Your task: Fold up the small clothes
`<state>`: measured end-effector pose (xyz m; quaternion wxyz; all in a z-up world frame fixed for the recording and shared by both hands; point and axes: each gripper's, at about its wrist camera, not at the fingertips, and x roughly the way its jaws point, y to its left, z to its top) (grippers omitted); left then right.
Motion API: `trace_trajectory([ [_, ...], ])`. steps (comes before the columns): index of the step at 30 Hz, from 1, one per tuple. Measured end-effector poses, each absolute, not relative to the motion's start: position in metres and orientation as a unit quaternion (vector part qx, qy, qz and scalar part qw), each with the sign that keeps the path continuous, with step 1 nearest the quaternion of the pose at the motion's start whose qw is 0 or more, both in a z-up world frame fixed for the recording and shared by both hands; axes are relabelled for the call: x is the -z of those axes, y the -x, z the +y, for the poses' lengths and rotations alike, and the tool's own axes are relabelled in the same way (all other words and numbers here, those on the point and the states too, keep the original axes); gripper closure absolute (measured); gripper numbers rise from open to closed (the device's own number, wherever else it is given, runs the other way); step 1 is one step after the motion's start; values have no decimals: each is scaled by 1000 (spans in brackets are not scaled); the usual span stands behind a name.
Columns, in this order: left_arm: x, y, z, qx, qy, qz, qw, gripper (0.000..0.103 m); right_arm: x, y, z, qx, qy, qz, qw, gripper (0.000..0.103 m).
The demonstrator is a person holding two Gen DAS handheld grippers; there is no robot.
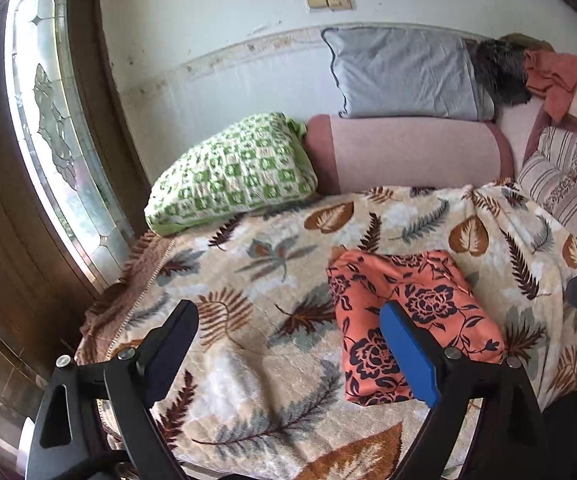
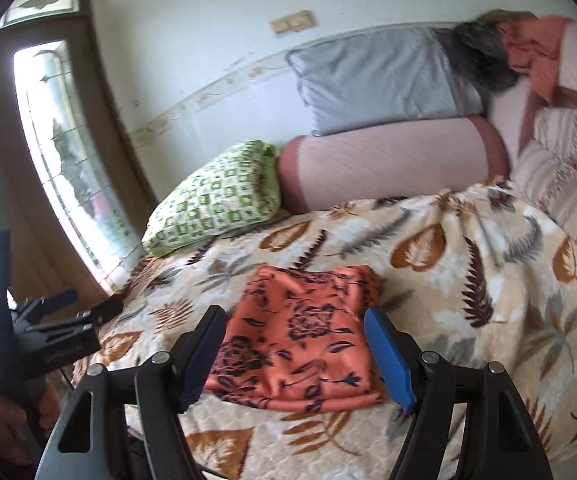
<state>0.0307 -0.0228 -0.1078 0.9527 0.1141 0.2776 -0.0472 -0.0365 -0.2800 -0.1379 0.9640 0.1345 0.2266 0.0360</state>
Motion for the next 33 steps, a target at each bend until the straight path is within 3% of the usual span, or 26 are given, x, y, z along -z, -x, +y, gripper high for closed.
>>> trace_trajectory([
  [10, 84, -14, -1, 31, -89, 260, 961, 10, 132, 33, -239, -41, -92, 239, 966, 28],
  [33, 87, -10, 10, 30, -70, 270, 960, 9, 129, 30, -214, -23, -83, 251, 964, 28],
])
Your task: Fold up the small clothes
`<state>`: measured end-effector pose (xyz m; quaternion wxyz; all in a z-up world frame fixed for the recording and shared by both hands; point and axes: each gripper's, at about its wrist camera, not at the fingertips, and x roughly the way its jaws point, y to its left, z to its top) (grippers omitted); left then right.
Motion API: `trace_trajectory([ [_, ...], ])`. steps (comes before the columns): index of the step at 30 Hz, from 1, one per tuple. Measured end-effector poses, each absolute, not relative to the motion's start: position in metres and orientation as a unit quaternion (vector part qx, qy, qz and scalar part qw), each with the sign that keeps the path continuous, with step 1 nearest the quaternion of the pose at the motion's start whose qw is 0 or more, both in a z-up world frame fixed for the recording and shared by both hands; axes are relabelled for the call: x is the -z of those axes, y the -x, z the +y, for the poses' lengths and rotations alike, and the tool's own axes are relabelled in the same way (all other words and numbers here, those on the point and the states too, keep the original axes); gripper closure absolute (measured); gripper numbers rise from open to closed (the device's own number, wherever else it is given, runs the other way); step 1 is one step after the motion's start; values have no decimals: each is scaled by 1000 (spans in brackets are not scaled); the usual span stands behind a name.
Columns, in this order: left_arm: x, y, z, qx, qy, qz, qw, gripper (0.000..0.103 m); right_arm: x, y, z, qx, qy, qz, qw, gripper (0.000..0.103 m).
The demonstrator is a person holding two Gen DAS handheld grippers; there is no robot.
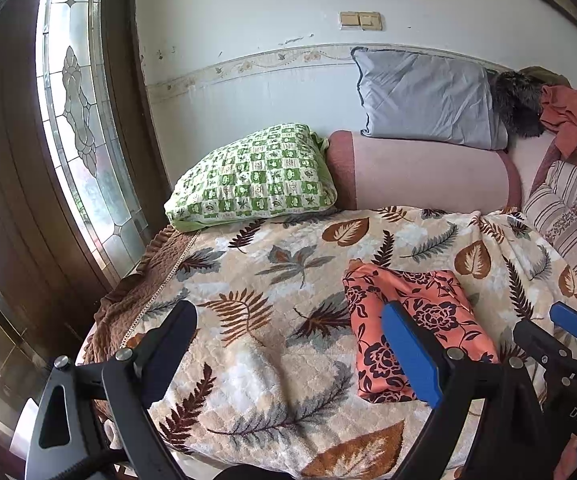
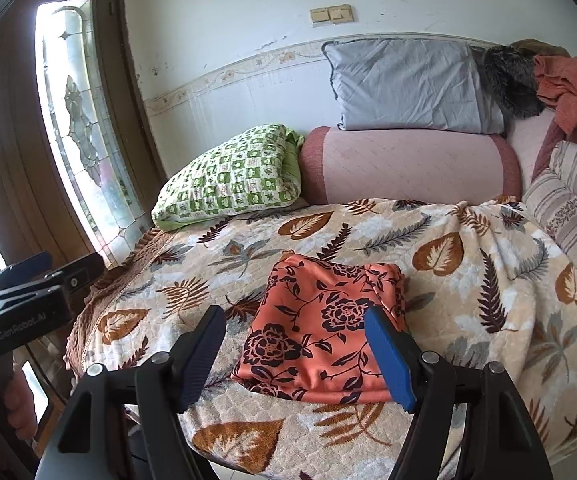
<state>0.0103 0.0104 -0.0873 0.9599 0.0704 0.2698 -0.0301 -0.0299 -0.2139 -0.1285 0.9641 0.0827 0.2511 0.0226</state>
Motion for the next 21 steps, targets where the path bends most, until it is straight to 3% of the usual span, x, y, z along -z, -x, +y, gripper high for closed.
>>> trace_trajectory([
  [21, 74, 0, 16, 38, -58, 262, 963, 9, 109, 45, -203, -29, -66, 228, 971, 28],
])
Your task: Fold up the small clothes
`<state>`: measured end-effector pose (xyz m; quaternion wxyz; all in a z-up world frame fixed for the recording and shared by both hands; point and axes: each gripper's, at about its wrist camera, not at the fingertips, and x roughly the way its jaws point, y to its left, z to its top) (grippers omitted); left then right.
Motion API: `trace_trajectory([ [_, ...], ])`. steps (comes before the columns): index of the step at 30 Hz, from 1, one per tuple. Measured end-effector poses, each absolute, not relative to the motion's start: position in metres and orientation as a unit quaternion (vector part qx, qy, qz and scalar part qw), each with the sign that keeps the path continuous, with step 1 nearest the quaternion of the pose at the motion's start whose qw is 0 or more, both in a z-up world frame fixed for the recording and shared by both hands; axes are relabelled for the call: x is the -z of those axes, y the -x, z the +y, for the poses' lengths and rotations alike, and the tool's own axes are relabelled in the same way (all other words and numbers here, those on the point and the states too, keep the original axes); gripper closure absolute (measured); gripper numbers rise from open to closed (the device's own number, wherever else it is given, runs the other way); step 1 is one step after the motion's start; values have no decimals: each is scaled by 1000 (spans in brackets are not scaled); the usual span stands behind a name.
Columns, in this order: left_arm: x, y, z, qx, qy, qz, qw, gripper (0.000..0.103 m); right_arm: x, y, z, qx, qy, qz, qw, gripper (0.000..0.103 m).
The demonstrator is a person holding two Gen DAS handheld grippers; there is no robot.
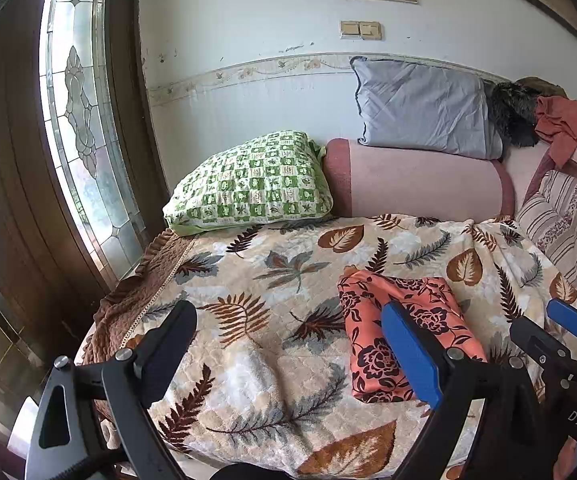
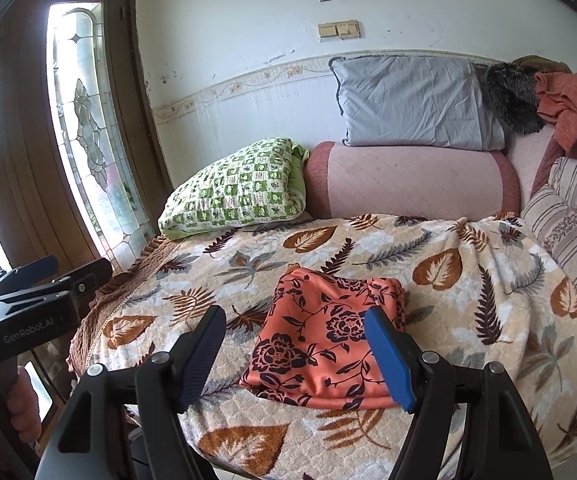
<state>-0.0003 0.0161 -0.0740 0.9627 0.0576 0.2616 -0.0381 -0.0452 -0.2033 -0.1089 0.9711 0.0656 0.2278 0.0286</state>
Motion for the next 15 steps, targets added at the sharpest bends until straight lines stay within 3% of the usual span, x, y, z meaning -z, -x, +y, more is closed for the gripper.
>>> trace_trajectory([
  [15, 48, 18, 25, 45, -40, 242, 968, 9, 88, 59, -196, -31, -57, 206, 976, 28],
])
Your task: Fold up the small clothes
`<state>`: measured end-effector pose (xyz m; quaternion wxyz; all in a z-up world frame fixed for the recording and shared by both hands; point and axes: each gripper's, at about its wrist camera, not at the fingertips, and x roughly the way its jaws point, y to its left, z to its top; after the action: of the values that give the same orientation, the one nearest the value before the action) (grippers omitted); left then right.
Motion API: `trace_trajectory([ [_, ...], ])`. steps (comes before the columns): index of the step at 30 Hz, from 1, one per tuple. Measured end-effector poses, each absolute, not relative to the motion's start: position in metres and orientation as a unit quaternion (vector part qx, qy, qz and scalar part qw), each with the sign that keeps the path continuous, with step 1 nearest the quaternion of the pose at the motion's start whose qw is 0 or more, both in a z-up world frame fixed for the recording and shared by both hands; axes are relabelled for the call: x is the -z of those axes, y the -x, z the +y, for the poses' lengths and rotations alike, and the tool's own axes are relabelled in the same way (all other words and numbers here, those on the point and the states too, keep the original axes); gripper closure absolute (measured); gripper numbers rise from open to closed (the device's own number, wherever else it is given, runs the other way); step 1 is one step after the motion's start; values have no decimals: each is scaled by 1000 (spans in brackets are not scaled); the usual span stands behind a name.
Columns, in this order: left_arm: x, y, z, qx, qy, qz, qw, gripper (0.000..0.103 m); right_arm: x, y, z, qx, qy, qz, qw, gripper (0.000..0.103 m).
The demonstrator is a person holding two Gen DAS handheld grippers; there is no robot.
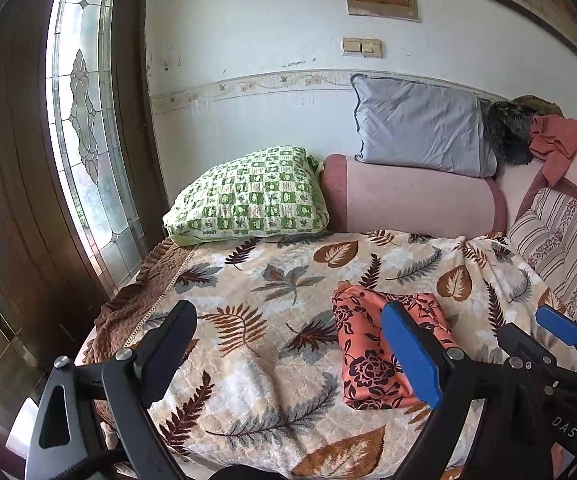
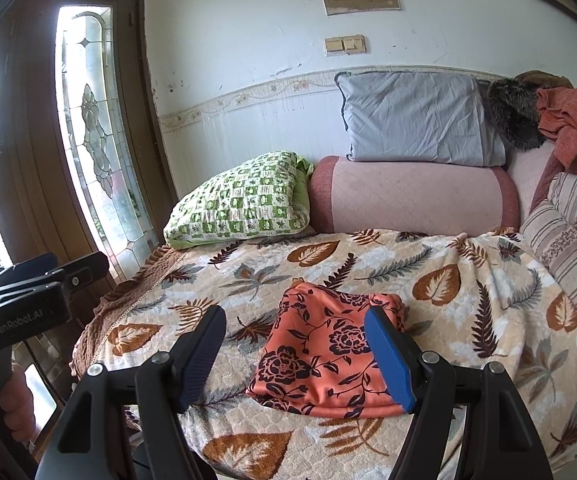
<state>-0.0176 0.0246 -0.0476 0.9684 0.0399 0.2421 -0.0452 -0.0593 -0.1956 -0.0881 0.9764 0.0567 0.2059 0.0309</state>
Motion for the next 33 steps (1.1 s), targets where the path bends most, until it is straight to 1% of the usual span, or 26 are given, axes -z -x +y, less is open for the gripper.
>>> trace_trajectory([
  [18, 34, 32, 30, 39, -36, 223, 973, 9, 73, 73, -185, -23, -40, 192, 980, 28],
  [33, 46, 7, 29, 24, -45, 239, 970, 9, 86, 45, -187, -31, -50, 219, 974, 28],
])
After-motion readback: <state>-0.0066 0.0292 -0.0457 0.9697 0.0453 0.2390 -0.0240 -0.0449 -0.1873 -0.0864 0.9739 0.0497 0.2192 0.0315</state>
